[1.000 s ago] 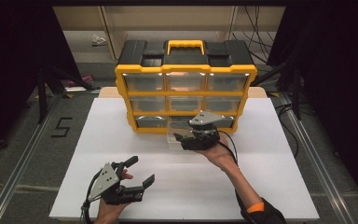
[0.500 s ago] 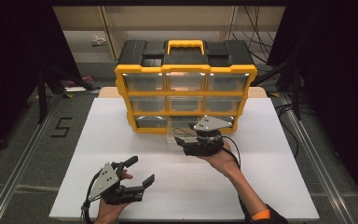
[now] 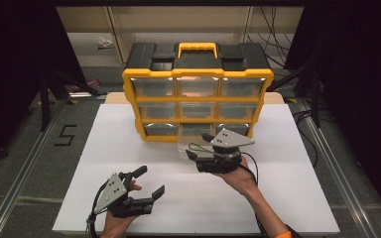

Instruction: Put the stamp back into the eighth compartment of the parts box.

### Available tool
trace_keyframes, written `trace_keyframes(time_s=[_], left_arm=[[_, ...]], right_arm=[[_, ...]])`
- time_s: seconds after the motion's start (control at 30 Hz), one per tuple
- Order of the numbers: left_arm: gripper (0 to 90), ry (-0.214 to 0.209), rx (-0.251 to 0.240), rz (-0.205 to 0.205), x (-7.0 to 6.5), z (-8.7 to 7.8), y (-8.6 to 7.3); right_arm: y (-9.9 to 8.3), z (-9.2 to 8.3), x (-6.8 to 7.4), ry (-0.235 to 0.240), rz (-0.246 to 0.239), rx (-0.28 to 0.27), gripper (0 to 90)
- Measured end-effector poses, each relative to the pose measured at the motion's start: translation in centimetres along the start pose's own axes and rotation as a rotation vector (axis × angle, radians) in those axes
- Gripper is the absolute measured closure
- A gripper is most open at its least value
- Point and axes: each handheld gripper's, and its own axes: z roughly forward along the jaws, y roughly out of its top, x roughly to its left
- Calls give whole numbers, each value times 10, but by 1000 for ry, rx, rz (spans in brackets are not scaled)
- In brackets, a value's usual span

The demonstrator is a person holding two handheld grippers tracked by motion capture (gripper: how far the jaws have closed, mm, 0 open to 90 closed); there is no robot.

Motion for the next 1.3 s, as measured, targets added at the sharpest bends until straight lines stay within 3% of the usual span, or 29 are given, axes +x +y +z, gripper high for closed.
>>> trace_keyframes(time_s=[1.3], left_arm=[[155, -8, 2, -1, 0, 0, 0]], right_arm=[[-14, -28, 11, 20, 31, -111, 242]])
